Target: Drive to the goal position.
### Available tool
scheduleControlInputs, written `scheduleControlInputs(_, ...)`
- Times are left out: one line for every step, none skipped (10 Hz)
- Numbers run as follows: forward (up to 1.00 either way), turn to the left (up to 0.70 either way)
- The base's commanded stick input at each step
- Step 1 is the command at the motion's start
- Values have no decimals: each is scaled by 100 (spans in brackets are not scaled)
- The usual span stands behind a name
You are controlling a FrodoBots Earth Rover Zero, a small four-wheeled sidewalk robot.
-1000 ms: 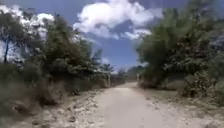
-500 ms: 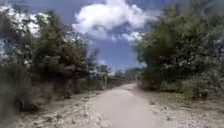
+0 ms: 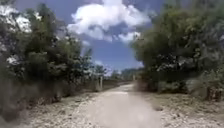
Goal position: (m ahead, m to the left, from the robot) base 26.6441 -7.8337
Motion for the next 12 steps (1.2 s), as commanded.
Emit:
scheduleControlInputs(100,0)
scheduleControlInputs(100,0)
scheduleControlInputs(100,0)
scheduleControlInputs(100,0)
scheduleControlInputs(100,2)
scheduleControlInputs(100,23)
scheduleControlInputs(100,40)
scheduleControlInputs(100,38)
scheduleControlInputs(100,16)
scheduleControlInputs(100,0)
scheduleControlInputs(100,0)
scheduleControlInputs(100,0)
